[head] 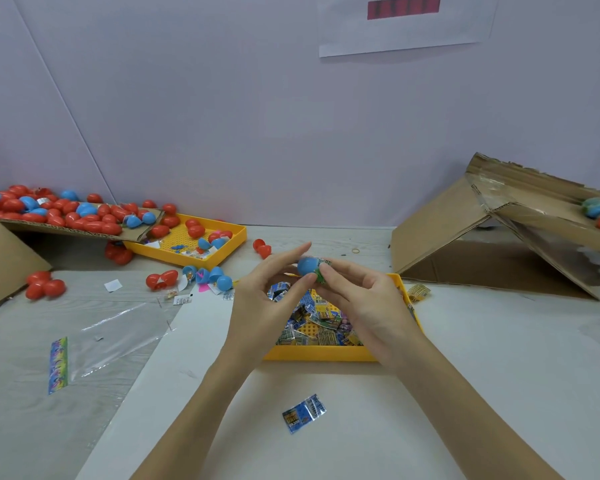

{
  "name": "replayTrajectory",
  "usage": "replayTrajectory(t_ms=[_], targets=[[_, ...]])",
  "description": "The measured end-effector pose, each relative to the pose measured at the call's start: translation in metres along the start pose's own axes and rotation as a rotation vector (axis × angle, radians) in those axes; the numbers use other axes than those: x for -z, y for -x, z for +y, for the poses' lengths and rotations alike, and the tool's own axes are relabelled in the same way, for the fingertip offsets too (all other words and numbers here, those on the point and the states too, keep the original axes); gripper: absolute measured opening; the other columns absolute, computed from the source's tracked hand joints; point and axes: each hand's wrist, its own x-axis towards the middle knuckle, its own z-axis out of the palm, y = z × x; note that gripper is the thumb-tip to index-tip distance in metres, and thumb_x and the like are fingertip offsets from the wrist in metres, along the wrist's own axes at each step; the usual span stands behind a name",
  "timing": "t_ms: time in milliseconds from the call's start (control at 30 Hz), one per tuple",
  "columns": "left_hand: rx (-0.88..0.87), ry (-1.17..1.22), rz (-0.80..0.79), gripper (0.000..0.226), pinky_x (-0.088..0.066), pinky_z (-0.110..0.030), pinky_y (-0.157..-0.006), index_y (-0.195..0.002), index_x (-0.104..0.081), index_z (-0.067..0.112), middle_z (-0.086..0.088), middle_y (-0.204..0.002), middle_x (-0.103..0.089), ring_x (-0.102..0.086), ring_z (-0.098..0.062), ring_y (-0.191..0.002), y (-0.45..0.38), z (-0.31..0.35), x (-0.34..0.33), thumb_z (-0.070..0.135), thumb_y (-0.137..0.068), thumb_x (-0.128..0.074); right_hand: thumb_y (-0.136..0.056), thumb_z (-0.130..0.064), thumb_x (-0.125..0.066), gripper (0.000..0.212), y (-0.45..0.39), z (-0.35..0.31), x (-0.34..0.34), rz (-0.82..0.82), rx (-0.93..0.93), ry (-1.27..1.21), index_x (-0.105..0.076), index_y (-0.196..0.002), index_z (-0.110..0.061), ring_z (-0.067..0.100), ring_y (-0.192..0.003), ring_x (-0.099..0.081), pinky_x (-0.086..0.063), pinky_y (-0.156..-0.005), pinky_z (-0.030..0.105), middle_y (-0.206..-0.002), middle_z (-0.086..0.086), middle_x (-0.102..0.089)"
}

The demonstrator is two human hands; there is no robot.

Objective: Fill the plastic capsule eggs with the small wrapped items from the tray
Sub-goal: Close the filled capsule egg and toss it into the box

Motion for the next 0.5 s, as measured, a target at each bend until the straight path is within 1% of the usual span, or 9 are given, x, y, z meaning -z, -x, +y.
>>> replayTrajectory(t_ms=[67,133,200,333,433,500], targets=[[0.002,-0.004,0.023,0.045,-0.057,-0.023,-0.088,-0.133,-0.064,0.022,0.011,-0.113,-0.073,-0.07,-0.016,-0.106,0.0,0.0008,-0.0004,0.023,-0.09,-0.076,-0.088,-0.021,-0.073,0.034,0.0003,-0.0019,-0.0012,0.011,-0.013,-0.046,-0.073,-0.118,-0.007,0.02,-0.106,-0.074,-0.058,-0.094,0.029,-0.111,0.008,-0.078],[0.005,0.01,0.045,0.037,-0.058,-0.024,-0.088,-0.126,-0.067,0.02,0.011,-0.11,-0.074,-0.07,-0.015,-0.106,-0.0002,0.0011,-0.0001,0.023,-0.09,-0.075,-0.085,-0.025,-0.074,0.036,0.001,-0.0031,-0.0027,0.015,-0.015,-0.066,-0.073,-0.117,-0.007,0.02,-0.106,-0.074,-0.058,-0.094,0.028,-0.111,0.008,-0.078],[0.01,0.022,0.053,0.031,-0.057,-0.022,-0.087,-0.121,-0.07,0.021,0.011,-0.108,-0.074,-0.07,-0.016,-0.105,0.0,0.0016,0.0004,0.023,-0.091,-0.073,-0.086,-0.025,-0.074,0.036,0.0011,-0.0037,-0.0037,0.023,-0.013,-0.067,-0.073,-0.117,-0.007,0.02,-0.107,-0.074,-0.058,-0.094,0.029,-0.111,0.007,-0.078],[0.027,0.036,0.057,0.029,-0.057,-0.022,-0.085,-0.122,-0.071,0.02,0.009,-0.108,-0.075,-0.07,-0.017,-0.104,-0.0002,0.003,0.0005,0.024,-0.092,-0.07,-0.08,-0.031,-0.076,0.04,0.0017,-0.004,-0.0055,0.049,0.002,-0.046,-0.075,-0.114,-0.01,0.019,-0.103,-0.075,-0.06,-0.088,0.025,-0.107,0.003,-0.079],[0.031,0.055,0.059,0.028,-0.057,-0.022,-0.085,-0.122,-0.071,0.019,0.007,-0.109,-0.074,-0.07,-0.017,-0.106,0.0001,0.0045,0.0,0.022,-0.094,-0.068,-0.079,-0.033,-0.077,0.035,0.0023,-0.003,-0.0061,0.076,0.031,-0.025,-0.076,-0.108,-0.014,0.019,-0.099,-0.076,-0.06,-0.084,0.023,-0.102,0.001,-0.079],[0.04,0.067,0.055,0.027,-0.057,-0.022,-0.086,-0.122,-0.071,0.018,0.007,-0.111,-0.074,-0.069,-0.016,-0.108,0.0002,0.0046,0.0001,0.021,-0.095,-0.067,-0.08,-0.033,-0.077,0.034,0.0022,-0.0028,-0.0062,0.08,0.041,-0.01,-0.075,-0.108,-0.014,0.02,-0.1,-0.076,-0.06,-0.085,0.025,-0.102,0.002,-0.079]])
